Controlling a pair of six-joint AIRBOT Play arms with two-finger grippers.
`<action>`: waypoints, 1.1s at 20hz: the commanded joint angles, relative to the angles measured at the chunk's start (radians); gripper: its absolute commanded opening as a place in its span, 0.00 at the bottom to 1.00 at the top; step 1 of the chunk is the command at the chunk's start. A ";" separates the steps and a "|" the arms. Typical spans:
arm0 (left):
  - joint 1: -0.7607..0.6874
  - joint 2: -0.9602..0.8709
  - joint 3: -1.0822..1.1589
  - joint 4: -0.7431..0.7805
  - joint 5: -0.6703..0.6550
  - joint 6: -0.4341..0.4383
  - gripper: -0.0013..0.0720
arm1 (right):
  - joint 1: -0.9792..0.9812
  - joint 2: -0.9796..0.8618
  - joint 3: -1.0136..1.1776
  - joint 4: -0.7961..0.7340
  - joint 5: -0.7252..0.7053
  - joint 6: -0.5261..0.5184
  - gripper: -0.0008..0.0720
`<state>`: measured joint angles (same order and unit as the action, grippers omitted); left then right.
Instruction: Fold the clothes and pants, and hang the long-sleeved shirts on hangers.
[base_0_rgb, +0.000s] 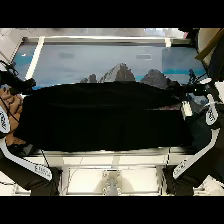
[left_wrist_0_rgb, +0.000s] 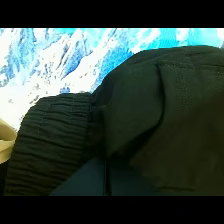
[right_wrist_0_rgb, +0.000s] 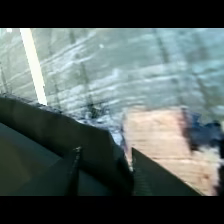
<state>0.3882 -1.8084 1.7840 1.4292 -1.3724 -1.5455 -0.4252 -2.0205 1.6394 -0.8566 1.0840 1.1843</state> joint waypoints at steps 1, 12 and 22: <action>0.000 0.000 0.000 0.000 0.000 0.001 0.03 | 0.014 -0.009 0.027 -0.005 0.082 -0.002 0.21; -0.005 0.005 0.001 -0.001 0.088 -0.021 0.03 | -0.023 0.040 0.329 -0.071 0.098 0.125 0.02; -0.056 0.001 0.001 -0.024 0.465 -0.064 0.03 | 0.053 -0.019 0.329 -0.109 -0.173 0.221 0.02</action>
<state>0.3481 -1.8042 1.7836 1.4109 -1.0431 -1.5955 -0.3935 -2.0254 1.9652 -0.9604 1.0187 1.3758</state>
